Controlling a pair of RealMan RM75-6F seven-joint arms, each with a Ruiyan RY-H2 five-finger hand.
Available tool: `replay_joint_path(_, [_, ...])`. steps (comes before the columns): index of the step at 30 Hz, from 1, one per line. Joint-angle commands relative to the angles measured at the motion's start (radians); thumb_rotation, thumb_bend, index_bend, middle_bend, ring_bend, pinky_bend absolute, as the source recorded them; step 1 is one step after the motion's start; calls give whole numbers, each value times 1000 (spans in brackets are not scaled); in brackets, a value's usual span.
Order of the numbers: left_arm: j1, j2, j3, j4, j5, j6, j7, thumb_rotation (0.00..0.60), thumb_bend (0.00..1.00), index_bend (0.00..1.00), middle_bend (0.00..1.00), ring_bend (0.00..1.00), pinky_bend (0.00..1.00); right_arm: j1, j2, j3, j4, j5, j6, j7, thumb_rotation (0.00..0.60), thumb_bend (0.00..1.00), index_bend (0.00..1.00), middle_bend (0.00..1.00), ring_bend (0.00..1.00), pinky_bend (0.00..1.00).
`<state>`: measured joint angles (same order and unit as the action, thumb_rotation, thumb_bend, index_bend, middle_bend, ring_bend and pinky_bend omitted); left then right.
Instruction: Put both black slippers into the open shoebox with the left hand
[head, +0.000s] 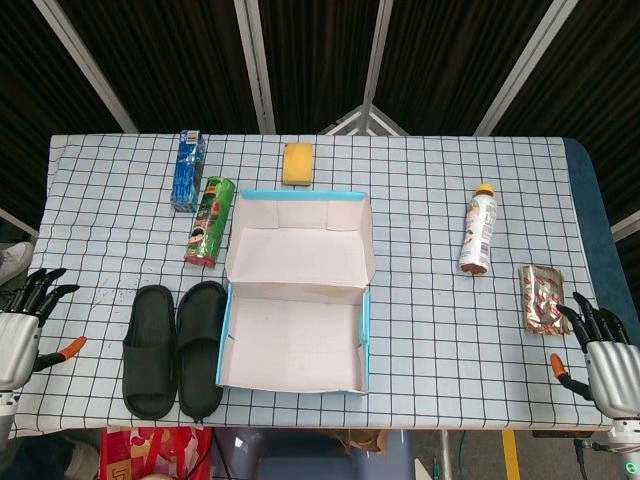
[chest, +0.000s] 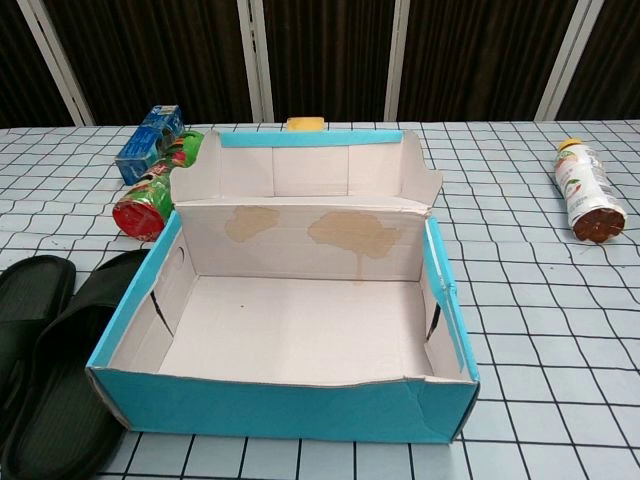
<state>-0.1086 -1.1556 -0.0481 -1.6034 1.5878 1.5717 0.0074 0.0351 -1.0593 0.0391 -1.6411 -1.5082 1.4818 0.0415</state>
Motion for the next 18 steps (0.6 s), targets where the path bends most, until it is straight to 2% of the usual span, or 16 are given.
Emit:
replay_joint_path(1, [1, 1, 0, -1, 1, 2, -2, 600, 236, 267, 126, 95, 216, -1, 0, -2, -1, 0, 0, -2, 600, 400, 172, 52, 132, 111])
replay_joint_path(12, [-3, 3, 11, -6, 19, -8, 3, 600, 236, 256, 125, 95, 216, -8, 4, 0, -10, -3, 15, -6, 600, 400, 171, 52, 132, 111])
replay_joint_path(16, [-15, 17, 32, -18, -6, -77, 14, 600, 211, 210, 106, 95, 217, -7, 5, 0, -11, 10, 3, -6, 600, 399, 172, 52, 132, 111])
replay_joint_path(18, [-18, 29, 45, -38, -27, -119, 37, 600, 167, 177, 96, 95, 216, -7, 7, -2, -12, 14, -4, -3, 600, 400, 172, 52, 132, 110])
